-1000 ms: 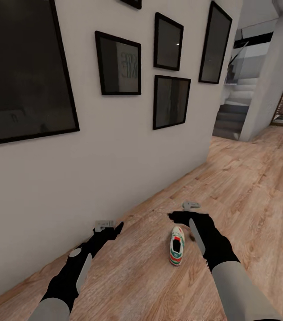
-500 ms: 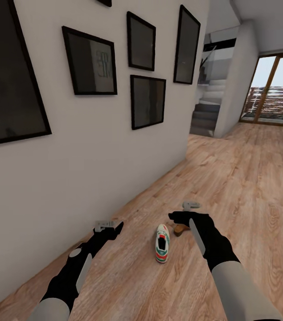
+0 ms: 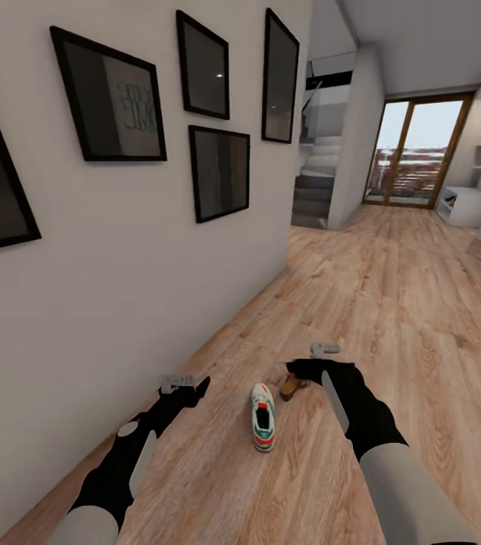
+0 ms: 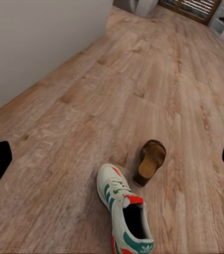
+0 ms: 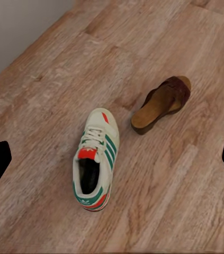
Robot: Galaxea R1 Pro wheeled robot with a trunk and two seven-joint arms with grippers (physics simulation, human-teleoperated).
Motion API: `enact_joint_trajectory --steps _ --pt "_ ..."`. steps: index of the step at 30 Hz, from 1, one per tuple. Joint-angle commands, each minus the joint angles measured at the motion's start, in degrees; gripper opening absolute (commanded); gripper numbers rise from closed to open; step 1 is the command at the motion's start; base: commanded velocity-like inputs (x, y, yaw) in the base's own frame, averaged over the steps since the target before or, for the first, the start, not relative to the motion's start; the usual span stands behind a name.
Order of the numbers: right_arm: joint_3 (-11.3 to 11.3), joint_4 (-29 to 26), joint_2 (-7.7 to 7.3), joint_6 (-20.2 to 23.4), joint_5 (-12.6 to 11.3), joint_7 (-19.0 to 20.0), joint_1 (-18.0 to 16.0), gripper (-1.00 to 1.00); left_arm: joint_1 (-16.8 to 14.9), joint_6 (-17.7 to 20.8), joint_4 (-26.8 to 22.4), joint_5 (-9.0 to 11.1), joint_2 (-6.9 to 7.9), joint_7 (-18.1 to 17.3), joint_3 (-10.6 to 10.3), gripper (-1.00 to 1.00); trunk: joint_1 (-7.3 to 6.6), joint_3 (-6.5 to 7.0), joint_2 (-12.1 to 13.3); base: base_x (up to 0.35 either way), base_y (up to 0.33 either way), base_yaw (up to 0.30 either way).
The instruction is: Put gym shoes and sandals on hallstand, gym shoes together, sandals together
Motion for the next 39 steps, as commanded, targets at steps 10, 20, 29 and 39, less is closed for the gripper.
enact_joint_trajectory --steps 10,20,29,39 --pt "-0.03 0.02 0.02 0.25 0.22 0.06 -0.04 1.0 -0.02 0.03 0.01 0.2 -0.05 -0.45 0.26 1.0 -0.01 -0.06 -0.02 0.066 0.18 -0.248" --pt "-0.1 3.54 0.02 0.09 0.26 0.01 -0.04 1.0 -0.02 0.03 0.01 0.2 -0.05 -0.45 0.29 1.0 -0.01 -0.06 -0.02 0.036 0.091 -0.024" --pt "-0.1 5.16 0.02 0.24 0.01 -0.2 -0.04 1.0 -0.02 0.03 -0.17 0.13 -0.26 -0.45 0.16 1.0 -0.01 -0.06 -0.02 0.0 0.001 0.0" --pt "-0.04 5.24 0.02 0.18 0.01 -0.24 -0.04 1.0 -2.76 11.94 -1.46 -0.26 -0.23 0.6 -1.26 1.0 -0.01 -0.06 -0.02 0.0 0.0 0.0"
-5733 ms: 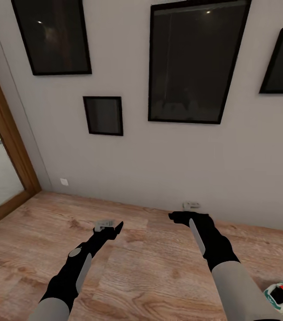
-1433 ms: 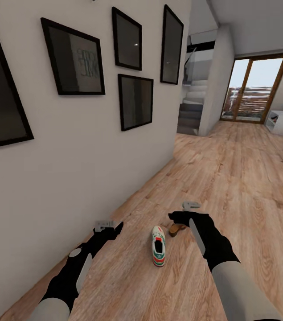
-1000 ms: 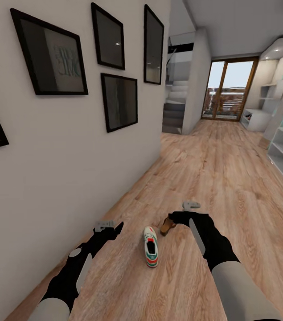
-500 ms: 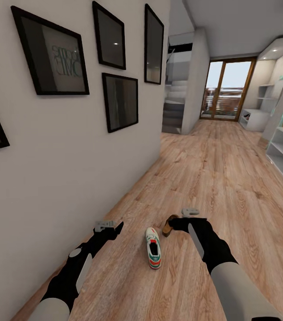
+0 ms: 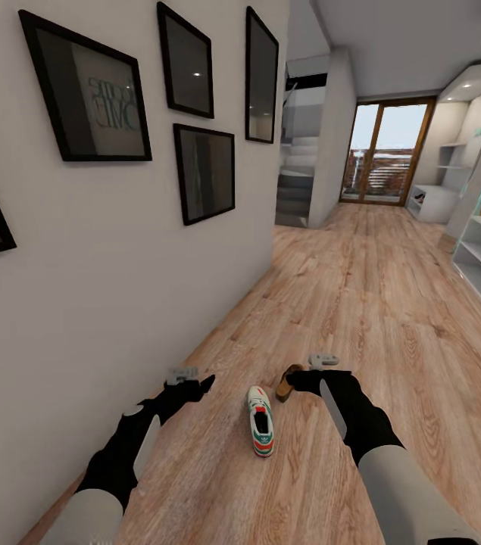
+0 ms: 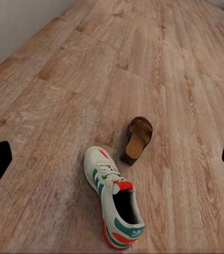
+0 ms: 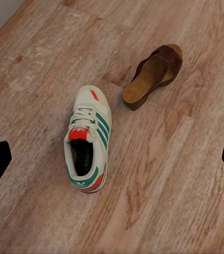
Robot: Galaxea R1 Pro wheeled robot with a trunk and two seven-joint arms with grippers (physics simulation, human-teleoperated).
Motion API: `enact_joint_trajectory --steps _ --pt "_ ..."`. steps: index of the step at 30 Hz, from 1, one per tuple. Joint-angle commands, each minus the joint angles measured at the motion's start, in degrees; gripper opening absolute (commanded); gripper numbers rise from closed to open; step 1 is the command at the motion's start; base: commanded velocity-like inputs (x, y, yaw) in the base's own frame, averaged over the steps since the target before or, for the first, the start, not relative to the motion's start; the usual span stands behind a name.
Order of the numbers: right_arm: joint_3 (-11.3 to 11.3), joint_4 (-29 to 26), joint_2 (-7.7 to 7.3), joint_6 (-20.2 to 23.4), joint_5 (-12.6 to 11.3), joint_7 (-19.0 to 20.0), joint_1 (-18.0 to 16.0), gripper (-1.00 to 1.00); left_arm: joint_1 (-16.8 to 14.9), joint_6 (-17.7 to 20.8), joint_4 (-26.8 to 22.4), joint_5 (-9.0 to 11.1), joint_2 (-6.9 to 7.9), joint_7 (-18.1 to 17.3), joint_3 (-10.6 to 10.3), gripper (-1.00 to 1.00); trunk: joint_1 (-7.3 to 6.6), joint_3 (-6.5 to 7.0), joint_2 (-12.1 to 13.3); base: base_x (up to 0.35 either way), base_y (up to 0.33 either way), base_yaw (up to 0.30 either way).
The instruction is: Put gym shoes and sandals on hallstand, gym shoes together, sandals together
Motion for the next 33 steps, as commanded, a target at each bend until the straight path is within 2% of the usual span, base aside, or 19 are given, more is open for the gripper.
enact_joint_trajectory --steps 1,5,10,11,14,29,33 --pt "-0.02 -0.07 0.0 0.27 -0.09 0.12 -0.02 1.0 -0.98 2.57 -0.3 0.06 0.04 -0.21 0.27 1.0 -0.01 -0.06 -0.02 0.0 0.0 0.0" --pt "-0.01 -0.03 0.0 0.26 -0.09 0.29 -0.02 1.0 -1.32 3.27 -0.38 0.02 0.09 -0.14 -0.14 1.0 -0.01 -0.06 -0.02 0.0 0.0 0.0" --pt "0.04 0.01 0.0 0.26 -0.11 0.33 -0.02 1.0 -1.42 3.47 -0.37 0.01 0.1 -0.06 -2.12 1.0 -0.01 -0.06 -0.02 0.044 0.0 0.0" --pt "0.06 0.01 0.0 0.26 -0.01 0.33 -0.02 1.0 -1.43 3.49 -0.35 0.04 0.1 -0.02 -2.98 1.0 -0.01 -0.06 -0.02 0.218 0.028 0.0" --pt "0.07 0.02 0.0 0.26 0.19 0.33 -0.02 1.0 -1.43 3.51 -0.28 0.08 0.1 0.01 -3.76 1.0 -0.01 -0.06 -0.02 0.271 0.057 0.0" --pt "0.07 0.02 0.0 0.25 0.17 0.33 -0.02 1.0 -1.44 3.51 -0.19 0.09 0.06 0.02 -4.03 1.0 -0.01 -0.06 -0.02 0.313 0.13 0.0" --pt "0.07 0.02 0.0 0.26 0.19 0.33 -0.02 1.0 -1.44 3.44 -0.19 0.09 0.02 -0.01 -4.03 1.0 -0.01 -0.06 -0.02 0.154 0.115 0.0"
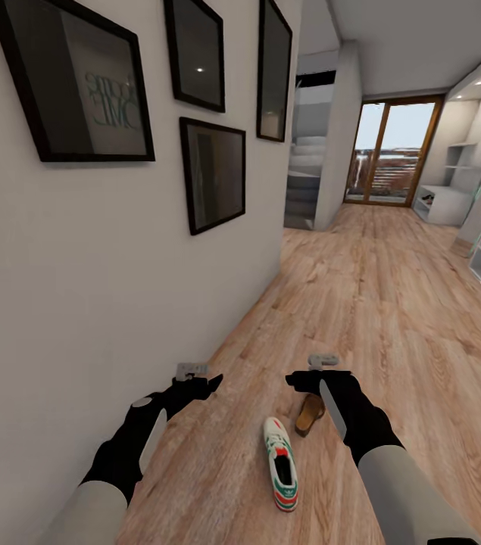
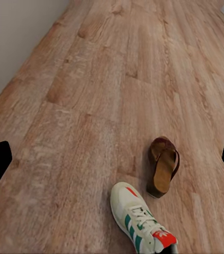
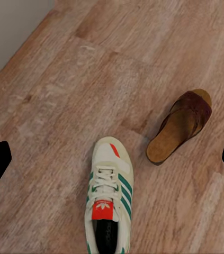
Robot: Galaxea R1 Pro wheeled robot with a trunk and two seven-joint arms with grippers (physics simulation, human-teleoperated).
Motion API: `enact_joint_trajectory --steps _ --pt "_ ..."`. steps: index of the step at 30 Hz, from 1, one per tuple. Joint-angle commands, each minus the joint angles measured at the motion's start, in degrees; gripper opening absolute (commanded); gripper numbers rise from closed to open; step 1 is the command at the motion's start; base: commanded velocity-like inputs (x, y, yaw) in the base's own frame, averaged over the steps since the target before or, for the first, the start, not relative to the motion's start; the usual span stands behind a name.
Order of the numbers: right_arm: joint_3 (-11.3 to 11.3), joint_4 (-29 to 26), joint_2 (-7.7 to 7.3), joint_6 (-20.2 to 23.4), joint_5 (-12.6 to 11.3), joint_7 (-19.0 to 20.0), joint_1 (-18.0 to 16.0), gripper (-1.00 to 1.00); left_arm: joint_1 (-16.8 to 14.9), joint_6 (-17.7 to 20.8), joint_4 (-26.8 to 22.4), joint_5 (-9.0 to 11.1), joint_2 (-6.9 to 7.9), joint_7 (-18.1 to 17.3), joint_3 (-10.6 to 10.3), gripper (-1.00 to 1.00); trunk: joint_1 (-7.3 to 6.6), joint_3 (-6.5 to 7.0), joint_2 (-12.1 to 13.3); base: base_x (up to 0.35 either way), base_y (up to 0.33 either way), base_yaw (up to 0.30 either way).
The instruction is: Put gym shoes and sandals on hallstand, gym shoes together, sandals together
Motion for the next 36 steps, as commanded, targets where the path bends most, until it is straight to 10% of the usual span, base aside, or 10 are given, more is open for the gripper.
enact_joint_trajectory --steps 1,36 --pt "-0.02 -0.08 0.0 0.26 -0.07 0.09 -0.02 1.0 -0.02 0.51 -0.07 0.16 -0.07 -0.36 0.26 1.0 0.0 -0.06 -0.02 0.041 0.03 0.0" --pt "-0.02 -0.08 0.0 0.27 -0.01 0.09 -0.02 1.0 -0.02 0.51 -0.07 0.24 -0.07 -0.42 0.26 1.0 0.0 -0.06 -0.02 0.135 0.011 0.0"
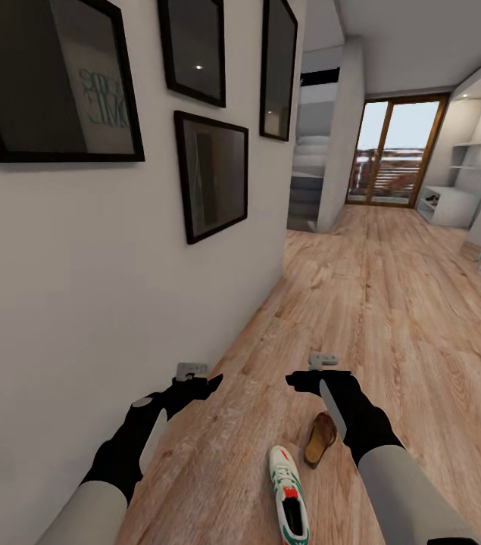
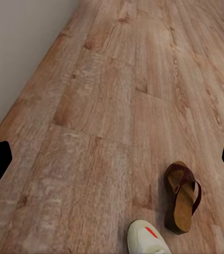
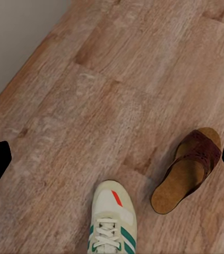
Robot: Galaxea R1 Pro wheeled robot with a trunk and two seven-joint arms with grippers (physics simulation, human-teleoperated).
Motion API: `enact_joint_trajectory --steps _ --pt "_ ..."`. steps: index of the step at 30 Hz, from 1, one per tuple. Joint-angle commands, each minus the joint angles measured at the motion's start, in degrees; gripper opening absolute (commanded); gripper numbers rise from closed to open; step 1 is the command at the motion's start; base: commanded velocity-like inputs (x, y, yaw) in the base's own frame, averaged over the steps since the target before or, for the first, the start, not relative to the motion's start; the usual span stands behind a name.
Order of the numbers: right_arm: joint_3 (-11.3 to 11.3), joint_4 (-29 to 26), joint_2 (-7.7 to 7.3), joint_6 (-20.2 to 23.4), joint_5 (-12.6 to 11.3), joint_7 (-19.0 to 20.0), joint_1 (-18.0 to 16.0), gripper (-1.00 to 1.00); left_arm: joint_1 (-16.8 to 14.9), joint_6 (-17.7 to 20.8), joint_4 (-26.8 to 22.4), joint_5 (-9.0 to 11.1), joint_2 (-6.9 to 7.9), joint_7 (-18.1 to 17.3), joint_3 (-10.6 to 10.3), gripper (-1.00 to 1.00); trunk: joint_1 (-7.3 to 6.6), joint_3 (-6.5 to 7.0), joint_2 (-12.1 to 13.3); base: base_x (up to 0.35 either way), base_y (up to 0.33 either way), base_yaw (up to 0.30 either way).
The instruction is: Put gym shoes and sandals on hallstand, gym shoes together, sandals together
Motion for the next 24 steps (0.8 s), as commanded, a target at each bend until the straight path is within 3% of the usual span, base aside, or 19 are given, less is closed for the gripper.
enact_joint_trajectory --steps 1,12,16,21,24 --pt "-0.02 -0.08 0.0 0.27 -0.05 0.1 -0.02 1.0 -0.02 0.52 -0.08 0.17 -0.07 -0.36 0.26 1.0 -0.01 -0.06 -0.03 0.004 0.0 0.0" --pt "0.06 0.06 0.22 0.21 -0.03 -0.15 -0.02 1.0 -0.02 0.52 -0.02 0.19 -0.15 -0.36 -0.92 1.0 -0.01 -0.06 -0.03 0.001 0.0 0.0" --pt "0.07 2.58 0.25 -0.96 -0.08 -0.16 -0.02 1.0 -0.02 0.52 0.0 0.25 -0.15 -0.36 -1.02 1.0 -0.01 -0.06 -0.03 0.0 0.0 0.0" --pt "0.1 14.57 0.28 -16.2 -0.06 -0.24 0.06 1.0 -0.02 0.52 -0.05 0.26 -0.15 -0.43 -1.05 1.0 -0.01 -0.06 -0.03 0.0 0.0 0.0" --pt "0.2 17.55 0.33 -20.91 -0.01 -0.25 0.06 1.0 -0.02 0.52 -0.04 0.26 -0.15 -0.44 -1.06 1.0 -0.01 -0.06 -0.03 0.0 0.0 0.0"
